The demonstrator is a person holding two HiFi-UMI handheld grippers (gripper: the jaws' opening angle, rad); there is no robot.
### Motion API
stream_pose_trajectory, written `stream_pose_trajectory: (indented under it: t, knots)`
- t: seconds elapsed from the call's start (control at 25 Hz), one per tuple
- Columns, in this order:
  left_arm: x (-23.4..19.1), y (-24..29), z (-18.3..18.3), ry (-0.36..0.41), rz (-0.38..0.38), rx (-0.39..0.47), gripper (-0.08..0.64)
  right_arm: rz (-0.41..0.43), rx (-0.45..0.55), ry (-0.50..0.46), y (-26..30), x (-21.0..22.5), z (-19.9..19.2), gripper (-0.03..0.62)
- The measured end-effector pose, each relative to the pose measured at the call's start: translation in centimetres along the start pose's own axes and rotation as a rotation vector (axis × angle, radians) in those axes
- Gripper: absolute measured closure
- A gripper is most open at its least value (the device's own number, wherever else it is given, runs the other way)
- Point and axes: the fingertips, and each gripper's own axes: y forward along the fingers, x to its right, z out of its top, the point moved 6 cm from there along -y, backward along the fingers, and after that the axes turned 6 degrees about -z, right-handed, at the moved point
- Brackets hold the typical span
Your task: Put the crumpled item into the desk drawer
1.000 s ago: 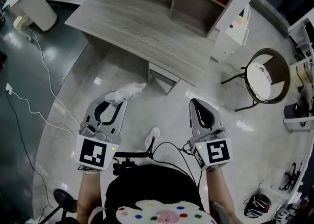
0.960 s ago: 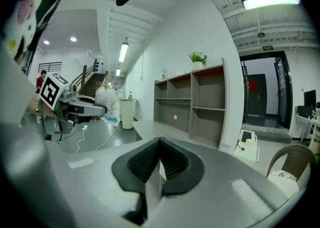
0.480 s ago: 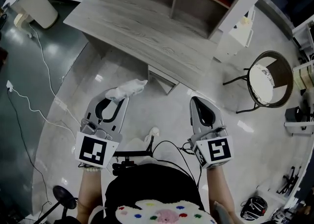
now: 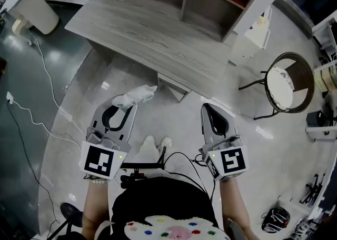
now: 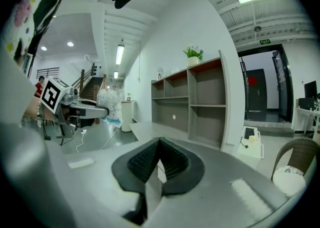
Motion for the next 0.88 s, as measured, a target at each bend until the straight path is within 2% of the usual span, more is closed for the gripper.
stream_pose_trajectory:
  t: [0.28, 0.56, 0.88]
  knots:
    - [-1.6, 0.9, -0.5, -0.020, -0.028, -0.009, 0.488, -0.015, -0.027, 0.018, 1.2, -0.5, -0.7, 0.584]
    - [-3.6, 1.2, -2.8, -0.053, -0.033, -0.037, 0.488, -0.028, -0.040, 0.070, 3.3, -0.9, -2.1, 0.584]
    - [-4.8, 2.4, -7.3, -0.088, -0.051, -0.073, 0.488, 0.031, -0.075, 0.111, 6.9, -1.7, -6.1, 0.584]
